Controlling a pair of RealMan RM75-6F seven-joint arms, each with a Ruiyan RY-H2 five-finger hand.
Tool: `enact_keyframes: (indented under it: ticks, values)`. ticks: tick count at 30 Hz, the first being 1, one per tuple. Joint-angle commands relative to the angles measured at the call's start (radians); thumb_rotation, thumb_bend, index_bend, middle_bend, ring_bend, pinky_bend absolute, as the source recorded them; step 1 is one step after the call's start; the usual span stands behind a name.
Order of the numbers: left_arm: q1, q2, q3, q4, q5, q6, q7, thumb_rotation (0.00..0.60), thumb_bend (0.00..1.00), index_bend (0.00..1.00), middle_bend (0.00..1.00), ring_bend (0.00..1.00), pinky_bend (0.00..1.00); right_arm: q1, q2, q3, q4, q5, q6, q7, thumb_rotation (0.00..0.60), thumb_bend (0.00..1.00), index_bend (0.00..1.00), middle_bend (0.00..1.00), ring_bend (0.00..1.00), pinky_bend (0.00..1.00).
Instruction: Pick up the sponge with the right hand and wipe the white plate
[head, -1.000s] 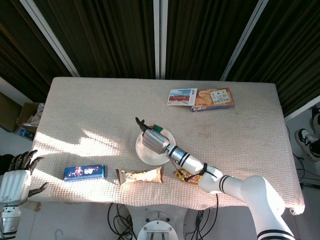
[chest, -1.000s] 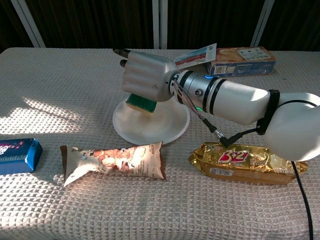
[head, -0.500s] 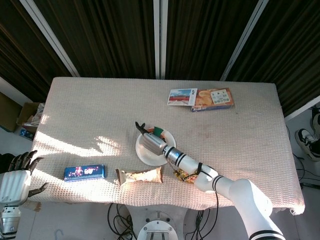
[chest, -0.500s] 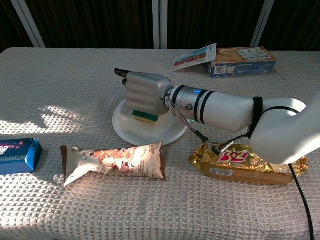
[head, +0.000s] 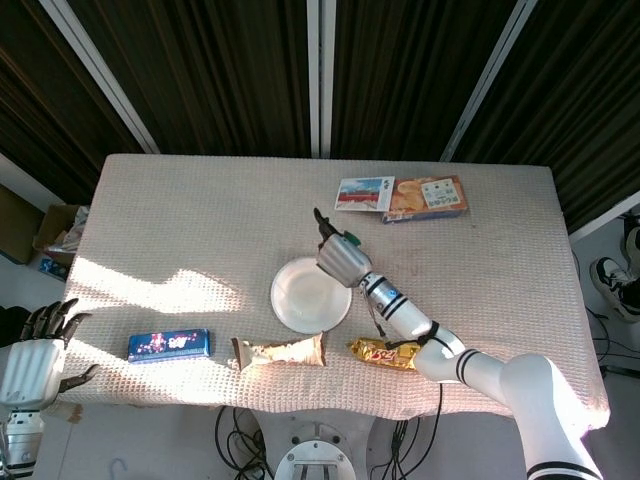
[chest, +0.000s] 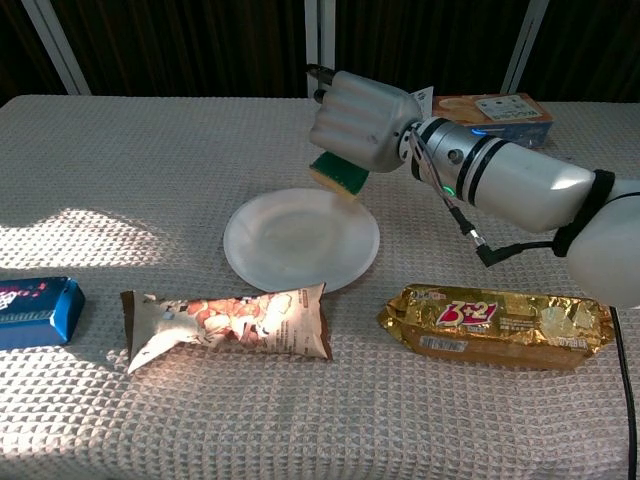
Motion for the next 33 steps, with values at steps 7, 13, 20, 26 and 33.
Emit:
enact_keyframes:
  ticks: [7,13,20,26,33]
  values:
    - [-0.004,0.005,0.004,-0.022,0.013,-0.001,0.025,0.600,0.07,0.26,0.12,0.10,0.12,-0.134,0.105,0.032,-0.165,0.236,-0.087,-0.015,0.600,0.30,0.02,0.16,0.03,0.00]
    - [-0.008,0.006,0.001,-0.027,0.016,-0.002,0.027,0.600,0.07,0.25,0.12,0.10,0.12,-0.260,0.319,0.018,-0.492,0.301,-0.024,0.085,0.600,0.30,0.00,0.00,0.00,0.00]
    - [-0.019,0.014,-0.007,-0.036,0.031,0.004,0.035,0.600,0.07,0.25,0.12,0.10,0.12,-0.474,0.532,-0.042,-0.652,0.136,0.308,0.349,0.600,0.32,0.00,0.04,0.00,0.00]
    - [-0.020,0.014,-0.012,-0.050,0.036,0.012,0.052,0.600,0.07,0.25,0.12,0.10,0.12,-0.644,0.690,-0.130,-0.738,0.060,0.463,0.597,0.600,0.33,0.00,0.02,0.00,0.00]
    - [-0.028,0.002,-0.014,-0.066,0.038,0.005,0.081,0.600,0.07,0.24,0.12,0.10,0.12,-0.770,0.746,-0.201,-0.728,-0.027,0.577,0.803,0.600,0.35,0.00,0.00,0.00,0.00]
